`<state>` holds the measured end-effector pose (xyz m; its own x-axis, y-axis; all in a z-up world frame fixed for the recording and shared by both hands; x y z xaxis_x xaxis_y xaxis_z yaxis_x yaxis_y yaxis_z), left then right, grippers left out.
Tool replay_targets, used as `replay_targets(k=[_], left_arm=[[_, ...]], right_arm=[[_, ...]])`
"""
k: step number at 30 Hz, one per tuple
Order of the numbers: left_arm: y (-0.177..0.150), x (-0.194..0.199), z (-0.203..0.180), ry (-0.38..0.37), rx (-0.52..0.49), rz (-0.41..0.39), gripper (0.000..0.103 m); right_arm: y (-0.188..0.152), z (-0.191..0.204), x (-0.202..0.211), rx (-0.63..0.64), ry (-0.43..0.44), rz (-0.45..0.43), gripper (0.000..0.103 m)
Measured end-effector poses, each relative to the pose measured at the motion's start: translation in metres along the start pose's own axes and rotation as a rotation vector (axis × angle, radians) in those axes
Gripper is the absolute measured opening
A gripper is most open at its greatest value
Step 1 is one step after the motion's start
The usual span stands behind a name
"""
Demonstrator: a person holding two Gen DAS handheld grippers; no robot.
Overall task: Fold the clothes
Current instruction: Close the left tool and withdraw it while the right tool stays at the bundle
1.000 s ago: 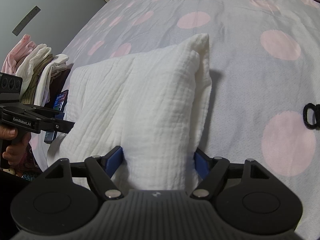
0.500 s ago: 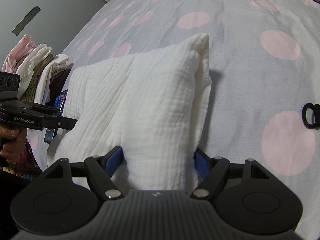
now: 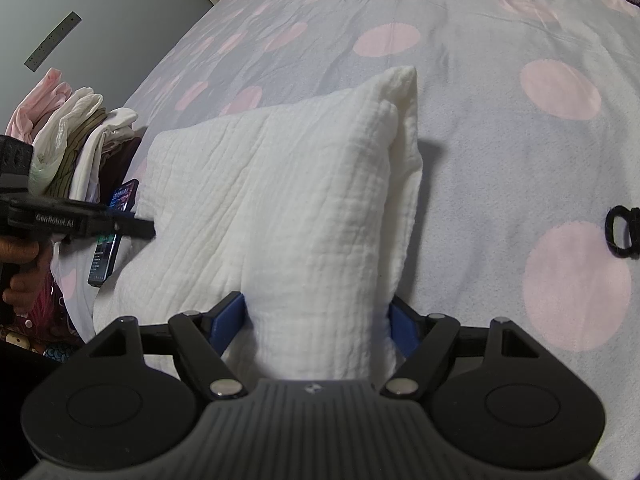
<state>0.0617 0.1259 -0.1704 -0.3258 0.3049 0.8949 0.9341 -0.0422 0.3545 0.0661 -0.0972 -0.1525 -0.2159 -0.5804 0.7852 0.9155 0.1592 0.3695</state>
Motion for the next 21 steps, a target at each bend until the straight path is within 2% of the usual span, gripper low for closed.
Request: replay_targets(k=[1,2,4,8,12,15,16,17,18,20,21], left_arm=[[0.002,0.004,0.004,0.027,0.000,-0.010,0.029],[0.005,0.008,0.008,0.060,0.000,-0.025,0.025],[0.012,0.020,0.015,0.084,0.005,-0.077,0.024],[0.021,0.032,0.005,-0.040,0.011,-0.141,0.024],[0.017,0.023,-0.010,-0.088,-0.007,-0.119,0.027],[0.014,0.013,-0.013,-0.076,-0.015,-0.087,0.027],[0.013,0.009,-0.013,-0.072,-0.018,-0.077,0.022],[0.012,0.006,-0.014,-0.068,-0.021,-0.066,0.007],[0.013,0.010,-0.010,-0.047,-0.012,-0.078,0.003],[0.016,0.017,-0.002,-0.003,0.006,-0.102,0.003],[0.016,0.018,0.002,-0.012,0.019,-0.105,0.003]], right_arm=[[0.000,0.000,0.000,0.000,-0.001,0.000,0.078],[0.000,0.000,0.000,0.001,-0.001,-0.001,0.078],[-0.001,0.000,0.001,0.001,-0.003,-0.001,0.078],[-0.001,0.001,0.001,0.000,-0.005,0.000,0.078],[0.000,0.002,-0.001,0.000,-0.009,0.001,0.079],[0.000,0.002,0.000,0.000,-0.008,0.001,0.079],[0.000,0.002,0.000,-0.001,-0.006,0.001,0.079],[-0.001,0.002,0.000,-0.001,-0.005,0.001,0.079],[-0.001,0.002,0.000,-0.002,-0.003,0.000,0.079],[-0.001,0.001,0.000,-0.002,0.000,0.000,0.079],[-0.001,0.001,0.000,-0.002,0.000,0.000,0.079]])
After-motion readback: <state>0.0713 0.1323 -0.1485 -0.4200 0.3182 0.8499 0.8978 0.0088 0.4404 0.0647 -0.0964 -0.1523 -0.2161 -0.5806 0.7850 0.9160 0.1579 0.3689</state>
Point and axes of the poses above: each gripper's, at about its wrist camera, not at the fingertips, and x roughly against the way its jaws point, z to its left, y to its top, the point moved 9 cm from there along -x, roughly the way its jaws point, and after that the axes turned 6 degrees about -x, right-handed, at the moved point
